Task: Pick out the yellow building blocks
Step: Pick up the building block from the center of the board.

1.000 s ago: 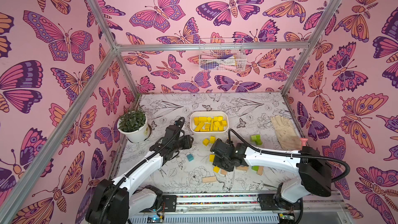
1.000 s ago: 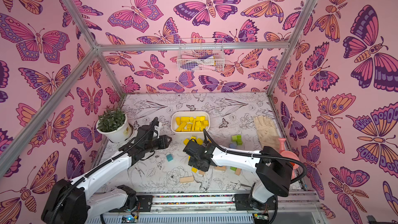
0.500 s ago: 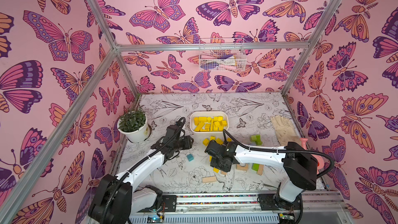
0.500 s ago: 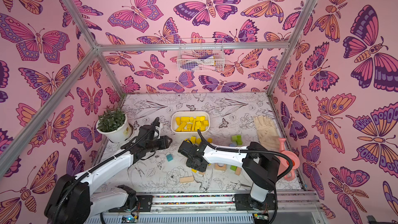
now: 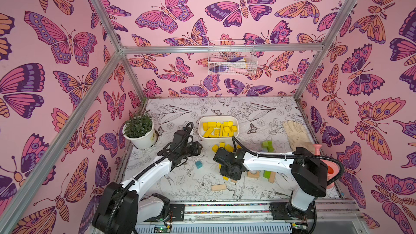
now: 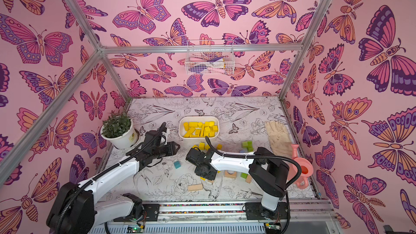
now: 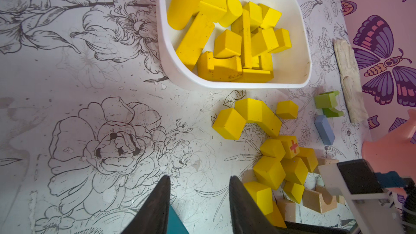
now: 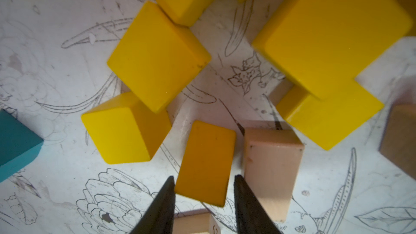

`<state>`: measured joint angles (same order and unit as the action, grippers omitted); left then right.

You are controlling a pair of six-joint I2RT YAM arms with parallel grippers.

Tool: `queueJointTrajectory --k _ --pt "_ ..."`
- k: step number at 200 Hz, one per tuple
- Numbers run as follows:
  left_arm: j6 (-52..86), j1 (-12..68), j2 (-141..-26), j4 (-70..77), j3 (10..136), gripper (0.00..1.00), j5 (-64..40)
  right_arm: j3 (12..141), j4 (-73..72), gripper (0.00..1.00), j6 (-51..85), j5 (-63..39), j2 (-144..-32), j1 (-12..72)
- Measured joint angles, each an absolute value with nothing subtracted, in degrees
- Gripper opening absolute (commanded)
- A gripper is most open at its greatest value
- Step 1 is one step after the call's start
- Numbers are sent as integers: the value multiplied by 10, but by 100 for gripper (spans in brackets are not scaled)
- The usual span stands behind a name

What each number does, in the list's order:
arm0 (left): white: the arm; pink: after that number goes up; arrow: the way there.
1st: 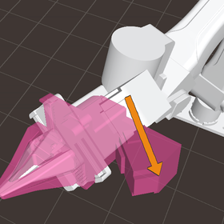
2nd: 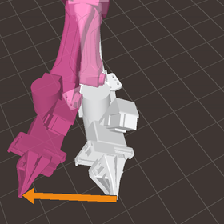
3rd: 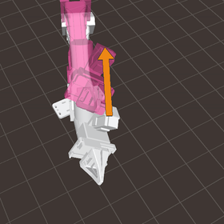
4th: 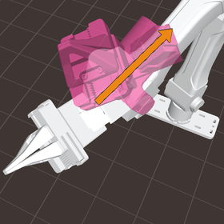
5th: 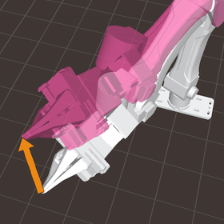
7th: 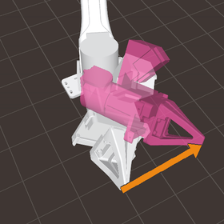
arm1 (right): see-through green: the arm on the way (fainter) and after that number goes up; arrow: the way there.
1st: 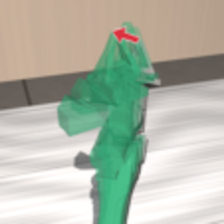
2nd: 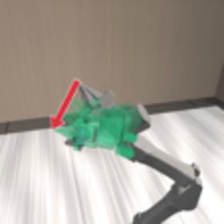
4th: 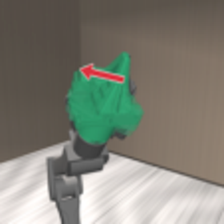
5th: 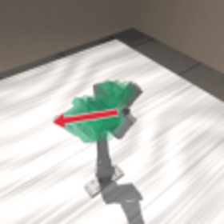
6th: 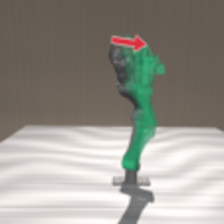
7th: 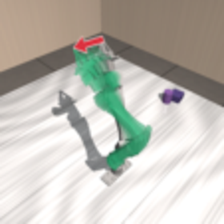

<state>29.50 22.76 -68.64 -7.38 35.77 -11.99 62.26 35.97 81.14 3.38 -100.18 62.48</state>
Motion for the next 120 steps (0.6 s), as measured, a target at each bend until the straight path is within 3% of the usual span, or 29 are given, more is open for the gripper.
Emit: queueJointTrajectory --k 18,79,88,120 --pt "295 228 -686 -74 358 43 -120 623 358 33 812 34 -1002 625" --pt "295 225 -686 -74 358 43 -121 623 358 27 810 33 -1002 626" --pt "296 225 -686 -74 358 43 -121 623 358 22 809 32 -1002 626" --pt "297 225 -686 -74 358 43 -121 626 358 20 788 26 -1002 626"
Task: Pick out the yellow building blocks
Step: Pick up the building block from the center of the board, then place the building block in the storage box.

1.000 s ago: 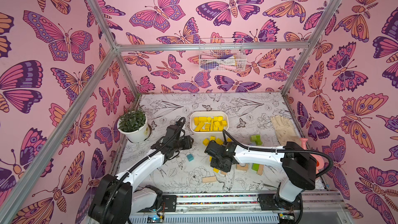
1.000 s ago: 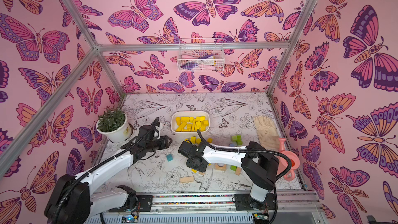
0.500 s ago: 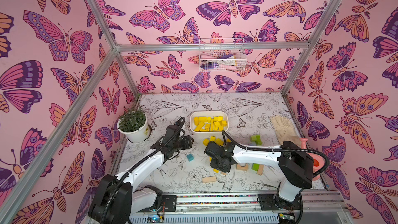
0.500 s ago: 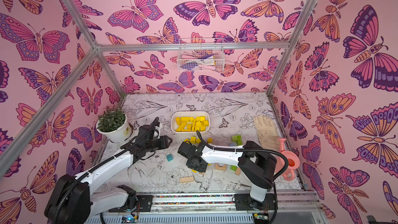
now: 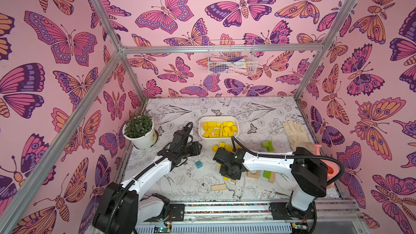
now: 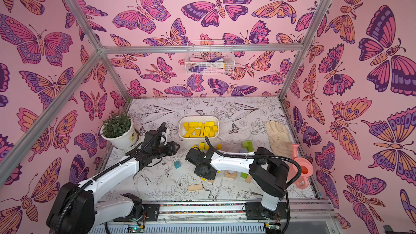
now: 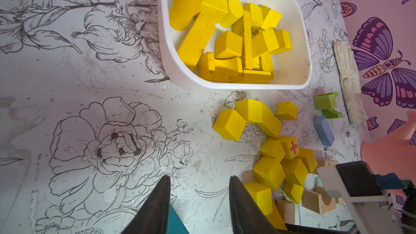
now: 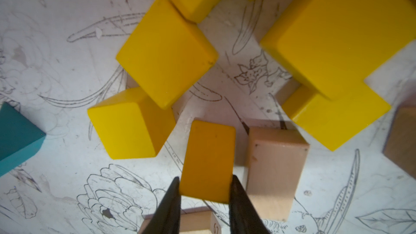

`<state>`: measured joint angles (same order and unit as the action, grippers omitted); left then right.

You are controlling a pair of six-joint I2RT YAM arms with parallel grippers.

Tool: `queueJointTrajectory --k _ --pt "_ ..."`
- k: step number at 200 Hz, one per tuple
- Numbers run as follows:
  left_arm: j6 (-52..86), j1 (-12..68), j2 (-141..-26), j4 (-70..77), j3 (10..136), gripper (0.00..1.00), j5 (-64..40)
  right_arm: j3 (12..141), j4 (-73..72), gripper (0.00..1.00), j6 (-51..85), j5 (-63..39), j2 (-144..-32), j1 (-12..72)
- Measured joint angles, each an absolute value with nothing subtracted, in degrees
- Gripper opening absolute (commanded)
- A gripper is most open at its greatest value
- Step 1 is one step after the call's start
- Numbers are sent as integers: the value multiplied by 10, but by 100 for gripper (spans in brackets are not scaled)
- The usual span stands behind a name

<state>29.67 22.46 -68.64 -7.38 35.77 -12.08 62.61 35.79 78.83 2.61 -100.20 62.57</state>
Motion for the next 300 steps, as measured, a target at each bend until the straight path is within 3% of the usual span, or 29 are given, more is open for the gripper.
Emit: queueJointTrajectory --k 106,154,181,200,256,300 --pt "297 225 -686 -75 358 43 -121 676 373 26 733 14 -1043 626" --pt "297 225 -686 -74 358 43 -121 689 380 40 719 15 -1055 626" --pt "297 225 -688 -73 358 43 -121 691 391 41 716 17 -1075 626" --pt "297 225 -691 -73 358 43 -122 692 391 40 715 17 -1076 626" --pt "297 224 -692 -73 358 43 -122 692 395 22 711 22 -1076 626" --pt "297 223 -692 -73 358 43 -123 692 410 22 663 42 -1053 626"
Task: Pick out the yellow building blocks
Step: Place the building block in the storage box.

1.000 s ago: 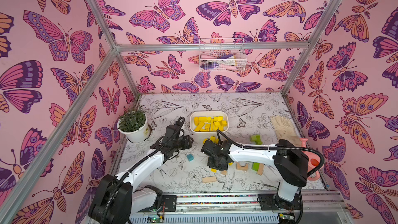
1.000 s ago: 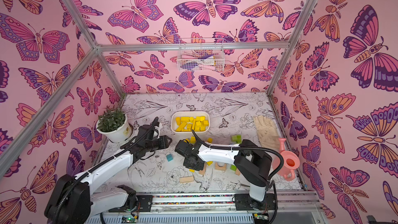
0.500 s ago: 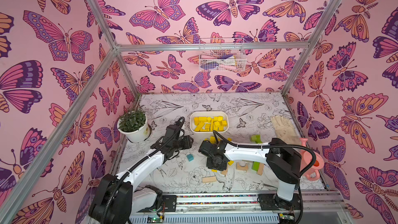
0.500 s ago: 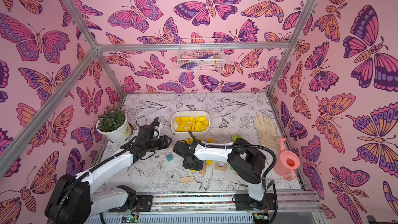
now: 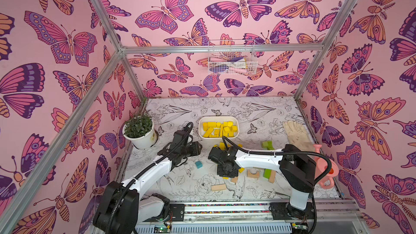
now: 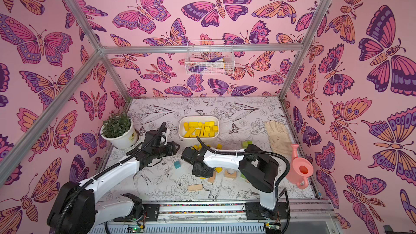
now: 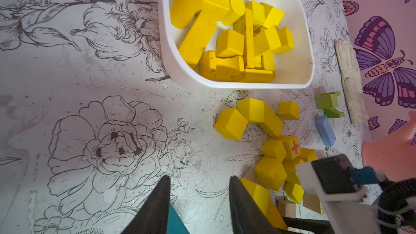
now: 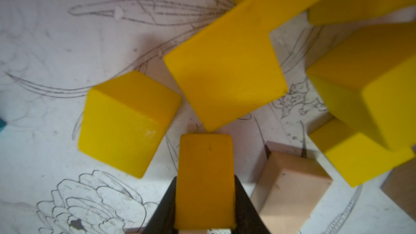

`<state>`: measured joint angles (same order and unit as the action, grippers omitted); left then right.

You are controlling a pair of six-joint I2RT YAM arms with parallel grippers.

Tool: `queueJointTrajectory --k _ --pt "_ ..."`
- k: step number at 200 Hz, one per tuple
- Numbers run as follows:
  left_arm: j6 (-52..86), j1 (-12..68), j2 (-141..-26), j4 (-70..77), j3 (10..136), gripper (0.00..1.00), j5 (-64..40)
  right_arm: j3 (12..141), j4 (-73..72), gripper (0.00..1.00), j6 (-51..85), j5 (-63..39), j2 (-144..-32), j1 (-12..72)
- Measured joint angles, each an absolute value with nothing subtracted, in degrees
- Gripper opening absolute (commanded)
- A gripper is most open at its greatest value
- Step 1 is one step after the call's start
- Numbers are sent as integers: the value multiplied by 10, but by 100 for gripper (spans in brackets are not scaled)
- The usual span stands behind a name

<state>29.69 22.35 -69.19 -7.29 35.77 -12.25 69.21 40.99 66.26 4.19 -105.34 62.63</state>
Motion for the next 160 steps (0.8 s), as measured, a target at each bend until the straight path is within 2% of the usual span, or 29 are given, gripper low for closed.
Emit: queueJointTrajectory --k 35,67,103,160 --pt "297 223 -692 -72 358 43 -125 696 412 21 605 67 -966 622" --pt "297 221 -693 -71 358 43 -127 723 412 20 546 73 -924 585" --pt "297 220 -693 -68 358 44 -131 771 413 20 474 72 -932 525" --pt "297 216 -693 -58 357 44 -140 906 412 21 366 70 -1017 468"
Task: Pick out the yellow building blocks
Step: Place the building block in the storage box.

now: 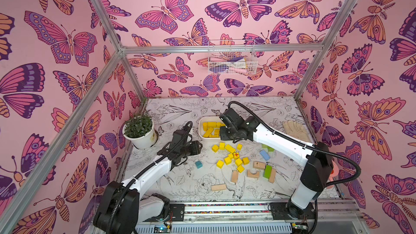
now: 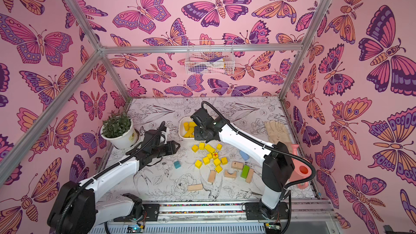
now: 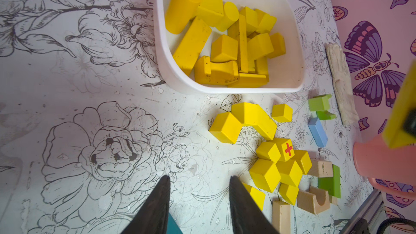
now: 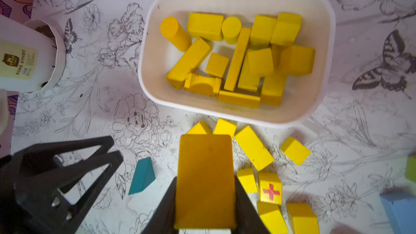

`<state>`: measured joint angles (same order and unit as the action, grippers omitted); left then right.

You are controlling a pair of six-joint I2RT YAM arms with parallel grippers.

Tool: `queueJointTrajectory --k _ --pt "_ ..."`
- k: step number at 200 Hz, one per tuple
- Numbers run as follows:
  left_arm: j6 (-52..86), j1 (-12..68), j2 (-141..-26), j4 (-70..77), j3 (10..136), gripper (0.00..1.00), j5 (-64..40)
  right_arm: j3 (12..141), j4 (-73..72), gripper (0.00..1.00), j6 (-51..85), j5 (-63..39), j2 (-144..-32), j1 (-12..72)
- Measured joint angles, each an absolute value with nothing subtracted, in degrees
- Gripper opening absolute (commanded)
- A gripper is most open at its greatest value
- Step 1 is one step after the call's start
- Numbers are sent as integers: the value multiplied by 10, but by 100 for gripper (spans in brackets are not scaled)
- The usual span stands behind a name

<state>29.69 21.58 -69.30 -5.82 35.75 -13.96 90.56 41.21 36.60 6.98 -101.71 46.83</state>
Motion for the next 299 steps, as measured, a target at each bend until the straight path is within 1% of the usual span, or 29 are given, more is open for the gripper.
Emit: queueJointTrajectory --k 39,65,100,133,150,183,248,299 --pt "297 213 -695 -56 357 44 -142 965 411 22 329 68 -1088 450" --pt "297 213 -695 -56 357 44 -142 1021 414 22 317 67 -1156 443" --pt "297 213 -695 -55 357 44 -147 1080 418 23 319 47 -1240 427" --pt "297 209 -701 -48 357 44 -153 1106 422 25 332 27 -1285 408" --pt "297 209 -704 -46 357 44 -155 1112 426 26 337 21 -1294 401" --pt "297 208 -705 -43 357 44 -157 1118 427 31 345 9 -1296 395" --pt "297 205 -709 -43 357 44 -163 1121 426 46 348 -9 -1296 394" --pt "297 204 -710 -43 357 45 -167 1121 427 47 348 -11 -1296 393"
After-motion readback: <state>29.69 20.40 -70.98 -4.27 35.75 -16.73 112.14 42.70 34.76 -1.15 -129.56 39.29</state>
